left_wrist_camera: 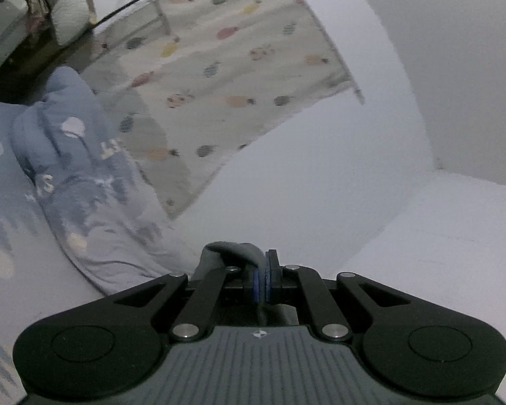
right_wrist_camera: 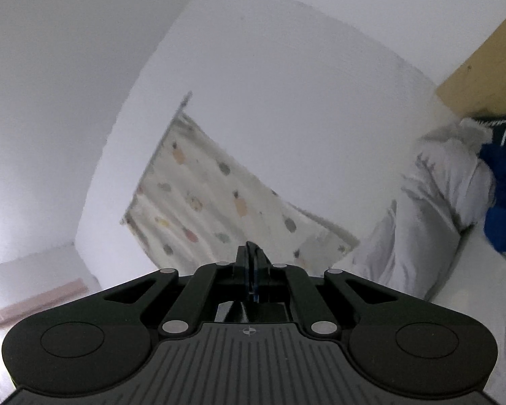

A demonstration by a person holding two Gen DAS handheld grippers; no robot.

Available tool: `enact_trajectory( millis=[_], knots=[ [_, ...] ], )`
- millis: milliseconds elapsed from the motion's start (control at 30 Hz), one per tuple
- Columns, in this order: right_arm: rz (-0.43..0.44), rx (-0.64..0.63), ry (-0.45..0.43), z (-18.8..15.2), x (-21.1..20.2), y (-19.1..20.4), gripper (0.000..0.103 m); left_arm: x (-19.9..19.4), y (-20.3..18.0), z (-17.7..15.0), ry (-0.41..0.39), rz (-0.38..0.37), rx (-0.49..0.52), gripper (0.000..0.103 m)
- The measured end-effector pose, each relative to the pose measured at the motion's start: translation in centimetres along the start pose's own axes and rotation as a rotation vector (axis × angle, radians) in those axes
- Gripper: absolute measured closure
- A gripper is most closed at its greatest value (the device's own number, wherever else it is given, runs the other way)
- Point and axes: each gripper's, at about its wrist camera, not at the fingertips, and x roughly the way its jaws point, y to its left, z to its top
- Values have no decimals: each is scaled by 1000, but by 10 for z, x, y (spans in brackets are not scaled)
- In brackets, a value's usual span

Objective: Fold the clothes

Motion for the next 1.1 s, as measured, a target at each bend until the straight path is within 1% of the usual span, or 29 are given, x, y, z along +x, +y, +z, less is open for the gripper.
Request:
enact_trajectory(
  millis=[133, 200, 300, 400, 467, 533, 600, 667, 733, 800, 967, 1033, 1100],
  knots=[
    [4, -41, 35, 11, 83, -2, 100, 26, -12, 44, -42, 43, 17, 96],
    [15, -72, 35, 23, 127, 3, 100, 50, -21, 65, -73, 40, 29, 96],
    [48, -120, 11, 42, 175, 23, 100, 72, -42, 88, -121, 10, 56, 96],
    [128, -181, -38, 62, 195, 53, 100, 83, -63, 102, -171, -45, 94, 96],
    [195, -211, -62, 78, 196, 68, 100, 81, -73, 103, -198, -89, 130, 96],
    [243, -233, -87, 85, 185, 76, 100, 76, -77, 99, -228, -151, 158, 96],
    [271, -254, -101, 85, 166, 74, 100, 69, -70, 87, -230, -194, 176, 96],
    [266, -260, -80, 75, 143, 58, 100, 60, -56, 69, -185, -195, 197, 96],
    [203, -238, -18, 50, 114, 26, 100, 50, -39, 47, -125, -181, 217, 96],
    [139, -216, 43, 25, 85, -6, 100, 34, -12, 16, -43, -139, 222, 96],
    [-21, -159, 195, -38, 13, -85, 100, -9, 66, -67, 149, 22, 165, 96],
    [-135, -106, 287, -72, -16, -122, 100, -25, 94, -100, 218, 107, 134, 96],
    [-233, -46, 372, -106, -41, -148, 100, -41, 115, -127, 281, 177, 110, 96]
  ],
)
